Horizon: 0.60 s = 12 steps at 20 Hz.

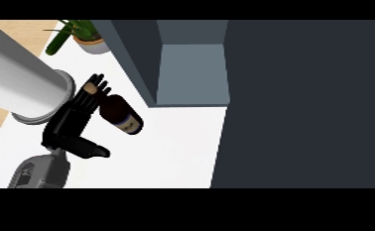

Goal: Pick up the wine, place it into the cabinet and close the cabinet

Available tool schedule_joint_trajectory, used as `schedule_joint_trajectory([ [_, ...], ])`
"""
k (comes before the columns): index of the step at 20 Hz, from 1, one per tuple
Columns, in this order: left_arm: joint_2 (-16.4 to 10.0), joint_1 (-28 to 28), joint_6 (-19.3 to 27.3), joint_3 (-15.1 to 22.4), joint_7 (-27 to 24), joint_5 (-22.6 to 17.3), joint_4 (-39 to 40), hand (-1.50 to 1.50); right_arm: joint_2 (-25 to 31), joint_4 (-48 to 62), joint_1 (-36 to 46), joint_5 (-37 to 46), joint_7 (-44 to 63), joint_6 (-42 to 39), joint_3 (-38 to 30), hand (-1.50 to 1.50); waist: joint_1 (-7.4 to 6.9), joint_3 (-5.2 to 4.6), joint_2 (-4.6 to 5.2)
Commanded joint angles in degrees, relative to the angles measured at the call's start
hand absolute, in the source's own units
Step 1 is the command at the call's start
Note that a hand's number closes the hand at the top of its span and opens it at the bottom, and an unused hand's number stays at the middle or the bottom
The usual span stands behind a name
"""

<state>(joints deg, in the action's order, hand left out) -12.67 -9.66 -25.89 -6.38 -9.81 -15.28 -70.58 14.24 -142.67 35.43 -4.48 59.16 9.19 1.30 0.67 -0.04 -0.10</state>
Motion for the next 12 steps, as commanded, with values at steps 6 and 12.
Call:
schedule_joint_trajectory([
  [6,-0.1,-4.8,-2.4,-1.3,-11.6,4.8,17.6,-1.5,1.7,-4.6,4.5,-5.2,8.1,1.7,-2.8,-1.5,0.25,-0.06,0.03],
  [12,0.7,-7.2,-3.6,-1.6,-17.6,6.7,27.2,-1.5,1.5,-4.8,1.5,-5.2,5.2,0.4,-2.4,-1.5,0.21,-0.04,0.1],
])
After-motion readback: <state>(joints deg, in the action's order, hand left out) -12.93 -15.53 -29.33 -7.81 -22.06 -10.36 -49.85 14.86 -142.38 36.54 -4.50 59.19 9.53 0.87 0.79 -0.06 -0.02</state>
